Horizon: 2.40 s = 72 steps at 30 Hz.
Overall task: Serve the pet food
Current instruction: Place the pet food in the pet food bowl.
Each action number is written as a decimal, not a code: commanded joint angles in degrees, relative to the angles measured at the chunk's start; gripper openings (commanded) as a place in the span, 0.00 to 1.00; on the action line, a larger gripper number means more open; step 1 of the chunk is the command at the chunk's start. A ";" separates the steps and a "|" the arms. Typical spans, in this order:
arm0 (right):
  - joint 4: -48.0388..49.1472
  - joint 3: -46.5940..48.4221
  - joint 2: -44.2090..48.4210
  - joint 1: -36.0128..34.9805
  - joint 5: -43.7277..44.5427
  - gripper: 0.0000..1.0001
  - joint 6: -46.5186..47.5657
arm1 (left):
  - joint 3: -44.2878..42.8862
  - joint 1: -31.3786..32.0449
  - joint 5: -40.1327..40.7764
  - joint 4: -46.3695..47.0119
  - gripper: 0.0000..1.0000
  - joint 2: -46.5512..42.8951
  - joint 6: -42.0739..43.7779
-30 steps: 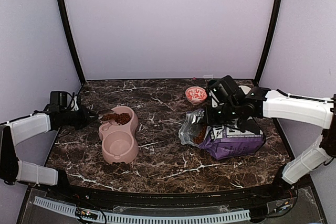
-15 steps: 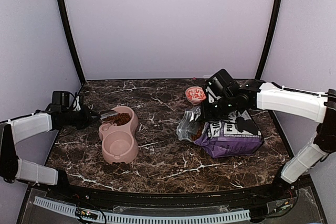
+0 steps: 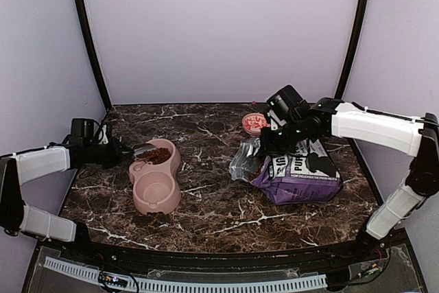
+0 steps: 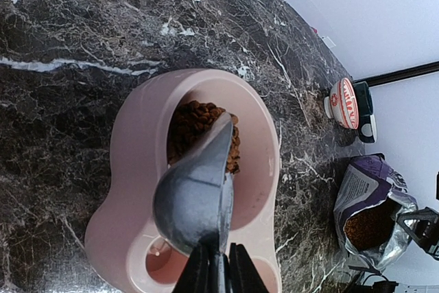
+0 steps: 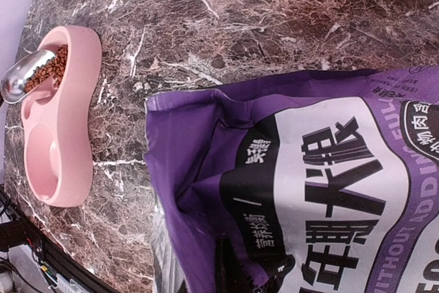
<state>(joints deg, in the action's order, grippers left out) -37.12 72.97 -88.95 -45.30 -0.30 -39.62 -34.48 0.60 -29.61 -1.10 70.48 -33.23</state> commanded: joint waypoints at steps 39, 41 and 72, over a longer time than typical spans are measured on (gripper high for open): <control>12.62 -0.76 4.60 2.22 -7.40 0.00 -2.45 | -6.33 6.00 14.43 -14.87 0.00 1.69 4.71; 12.77 -1.46 4.87 2.36 -6.76 0.00 -2.04 | -7.00 6.27 14.55 -15.43 0.00 2.12 5.03; 12.44 -6.37 5.60 2.85 -3.47 0.00 1.91 | -29.95 20.56 34.65 -38.38 0.00 9.65 12.14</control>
<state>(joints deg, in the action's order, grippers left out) -28.71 67.22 -85.91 -42.72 -4.23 -38.30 -60.95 19.22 0.32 -34.44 80.07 -22.17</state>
